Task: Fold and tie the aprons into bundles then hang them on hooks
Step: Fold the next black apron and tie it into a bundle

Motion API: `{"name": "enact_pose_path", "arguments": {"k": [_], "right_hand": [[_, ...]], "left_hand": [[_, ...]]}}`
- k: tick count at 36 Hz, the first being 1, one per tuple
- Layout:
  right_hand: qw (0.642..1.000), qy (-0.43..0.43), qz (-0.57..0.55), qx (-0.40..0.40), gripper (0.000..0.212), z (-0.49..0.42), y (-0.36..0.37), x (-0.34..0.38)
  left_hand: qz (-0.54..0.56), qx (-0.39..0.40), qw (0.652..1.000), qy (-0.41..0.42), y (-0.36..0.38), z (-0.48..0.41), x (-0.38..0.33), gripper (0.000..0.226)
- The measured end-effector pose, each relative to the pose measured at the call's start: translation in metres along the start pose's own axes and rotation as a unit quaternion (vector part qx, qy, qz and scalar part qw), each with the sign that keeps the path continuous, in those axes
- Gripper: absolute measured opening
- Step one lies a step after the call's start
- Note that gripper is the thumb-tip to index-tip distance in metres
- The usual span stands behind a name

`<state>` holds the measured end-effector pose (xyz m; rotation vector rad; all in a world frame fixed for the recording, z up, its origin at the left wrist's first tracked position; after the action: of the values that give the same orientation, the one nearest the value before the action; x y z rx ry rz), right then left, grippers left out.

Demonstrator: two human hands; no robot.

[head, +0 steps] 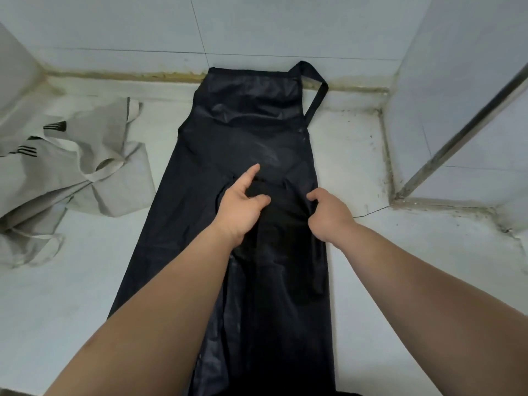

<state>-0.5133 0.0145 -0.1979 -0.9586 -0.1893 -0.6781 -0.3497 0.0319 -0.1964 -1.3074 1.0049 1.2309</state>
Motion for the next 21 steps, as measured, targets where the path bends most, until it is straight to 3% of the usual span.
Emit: {"name": "enact_pose_path", "arguments": {"k": [4,9,13,16,18,21], "right_hand": [[1.0,0.01,0.02,0.0,0.056,0.0,0.001,0.003],[0.998,0.015,0.056,-0.004,0.056,0.003,0.005,0.009],[0.996,0.025,0.088,-0.024,0.059,0.01,0.01,0.014],[0.989,-0.029,0.122,-0.078,0.066,0.015,0.015,0.019],[0.981,-0.088,0.139,-0.1,0.068,0.019,0.017,0.024],[0.966,-0.16,0.194,-0.066,0.076,0.018,0.026,0.035]], "left_hand": [[-0.138,-0.003,0.988,0.063,-0.013,-0.003,0.0,0.056],[-0.331,-0.023,0.935,0.129,-0.036,-0.011,0.0,0.042],[-0.424,-0.008,0.901,0.093,-0.045,-0.016,0.0,0.048],[-0.434,0.066,0.898,0.02,-0.053,-0.02,0.008,0.051],[-0.395,0.097,0.913,0.032,-0.058,-0.021,0.015,0.051],[-0.376,0.091,0.921,0.052,-0.068,-0.022,0.02,0.047]]}}
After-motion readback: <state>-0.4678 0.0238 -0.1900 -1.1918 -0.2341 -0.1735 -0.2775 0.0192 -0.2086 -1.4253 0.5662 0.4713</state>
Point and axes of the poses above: each hand's wrist, its own z-axis away from the middle knuckle, its own y-axis out of the palm, x = y × z, the point moved 1 cm from there along -z, towards the middle knuckle, and after that the axes turned 15 degrees about y, right-handed, at the moved point
